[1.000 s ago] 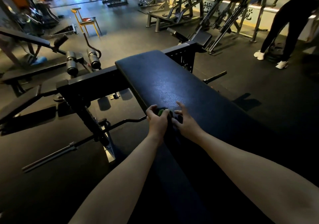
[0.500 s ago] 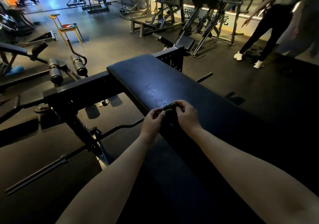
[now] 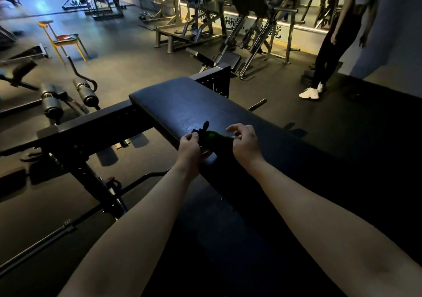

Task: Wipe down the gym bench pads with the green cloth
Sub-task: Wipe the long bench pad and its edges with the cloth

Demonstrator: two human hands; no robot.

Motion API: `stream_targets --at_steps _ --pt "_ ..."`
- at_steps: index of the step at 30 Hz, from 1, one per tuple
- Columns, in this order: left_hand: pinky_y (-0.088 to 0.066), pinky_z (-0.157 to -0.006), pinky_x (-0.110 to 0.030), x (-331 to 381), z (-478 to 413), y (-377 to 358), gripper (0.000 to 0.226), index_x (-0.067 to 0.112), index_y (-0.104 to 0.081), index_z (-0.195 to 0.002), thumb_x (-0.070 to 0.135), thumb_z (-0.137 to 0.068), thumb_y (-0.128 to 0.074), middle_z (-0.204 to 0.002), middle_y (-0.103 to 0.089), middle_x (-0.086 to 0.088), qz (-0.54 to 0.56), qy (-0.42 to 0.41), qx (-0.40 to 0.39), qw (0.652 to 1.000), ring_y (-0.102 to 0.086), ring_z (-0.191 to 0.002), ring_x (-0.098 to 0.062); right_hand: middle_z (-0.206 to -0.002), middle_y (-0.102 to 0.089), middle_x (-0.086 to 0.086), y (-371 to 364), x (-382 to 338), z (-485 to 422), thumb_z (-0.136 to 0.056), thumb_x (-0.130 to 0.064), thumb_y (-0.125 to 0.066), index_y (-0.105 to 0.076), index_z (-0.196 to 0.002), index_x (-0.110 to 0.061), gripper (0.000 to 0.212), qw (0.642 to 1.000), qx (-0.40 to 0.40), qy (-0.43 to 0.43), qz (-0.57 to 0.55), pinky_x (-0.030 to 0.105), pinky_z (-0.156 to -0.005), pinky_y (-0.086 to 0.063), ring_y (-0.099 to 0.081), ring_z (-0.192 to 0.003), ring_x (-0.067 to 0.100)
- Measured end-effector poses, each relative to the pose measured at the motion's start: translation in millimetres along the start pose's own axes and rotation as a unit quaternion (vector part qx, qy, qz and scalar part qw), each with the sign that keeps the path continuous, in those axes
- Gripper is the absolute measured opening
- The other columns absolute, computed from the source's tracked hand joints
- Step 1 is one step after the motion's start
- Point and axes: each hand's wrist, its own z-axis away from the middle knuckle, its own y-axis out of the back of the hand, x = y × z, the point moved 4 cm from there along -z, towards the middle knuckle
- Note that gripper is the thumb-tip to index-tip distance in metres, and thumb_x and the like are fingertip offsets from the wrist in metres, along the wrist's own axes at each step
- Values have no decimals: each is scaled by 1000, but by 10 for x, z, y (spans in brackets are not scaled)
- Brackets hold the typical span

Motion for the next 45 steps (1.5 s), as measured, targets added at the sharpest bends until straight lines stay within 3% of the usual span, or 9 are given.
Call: stream_targets --at_steps 7,10,15,18,24,34,39,42,45 --pt "-57 -55 -30 164 -47 -45 38 11 -51 -132 37 -106 -43 -88 -64 -8 80 49 -17 995 -70 -66 -16 -136 -48 9 -252 -60 -142 -93 -22 -45 -44 -143 -27 50 964 -186 -135 -135 44 -98 -48 -53 -115 25" --pt "-60 -77 -45 205 -103 7 61 11 -49 -138 50 -93 -62 -118 -65 -21 103 53 -32 993 -72 -99 -31 -126 -56 13 -358 -125 -181 -94 -17 -47 -49 -138 -18 44 940 -244 -163 -176 41 -90 -54 -58 -110 26" --pt "-59 -87 -44 277 -180 135 71 25 -33 -151 10 -92 -69 -141 -49 -11 71 1 -19 997 -65 -112 -29 -110 -63 6 -391 -100 -427 -95 -23 -53 -56 -131 -30 37 982 -136 -59 -118 39 -83 -58 -66 -96 22" --pt "-61 -79 -37 250 -212 126 72 30 -28 -152 -2 -95 -58 -122 -52 2 -3 -22 -11 1000 -66 -99 -21 -117 -58 4 -421 -77 -539 -98 -22 -47 -51 -131 -38 37 986 -121 -15 -117 35 -83 -57 -62 -99 20" --pt "-58 -82 -49 254 -347 206 40 24 -49 -139 14 -101 -56 -111 -58 -3 -128 -28 62 989 -65 -91 -25 -107 -47 5 -372 -72 -806 -98 -16 -49 -54 -133 -29 37 989 -45 111 83 34 -79 -46 -52 -94 23" --pt "-53 -56 -18 264 -607 134 31 14 -60 -123 9 -93 -67 -99 -60 -5 -149 -83 98 981 -62 -69 -8 -127 -34 7 -333 395 -988 -90 -34 -58 -50 -124 -26 36 985 -29 54 163 38 -102 -30 -36 -118 32" --pt "-57 -93 -31 -18 -696 232 70 44 -62 -109 43 -44 -90 -126 -54 -12 -415 -37 55 907 -63 -105 -21 -127 -42 9 -552 599 -711 -86 -38 -54 -46 -127 -31 43 939 -163 -1 302 46 -104 -29 -41 -119 34" --pt "-34 -91 -9 -16 -591 168 61 25 -64 -127 31 -72 -88 -125 -41 -11 -533 -43 42 844 -46 -105 -16 -123 -48 9 -635 598 -651 -89 -17 -50 -54 -128 -30 42 940 -178 55 284 43 -100 -34 -49 -115 34" --pt "-32 -88 -14 3 -576 179 36 15 -72 -119 27 -85 -78 -122 -45 -13 -582 -74 59 808 -47 -115 -25 -115 -51 10 -571 578 -750 -83 4 -45 -66 -116 -22 47 968 -134 67 202 36 -90 -39 -54 -104 34"
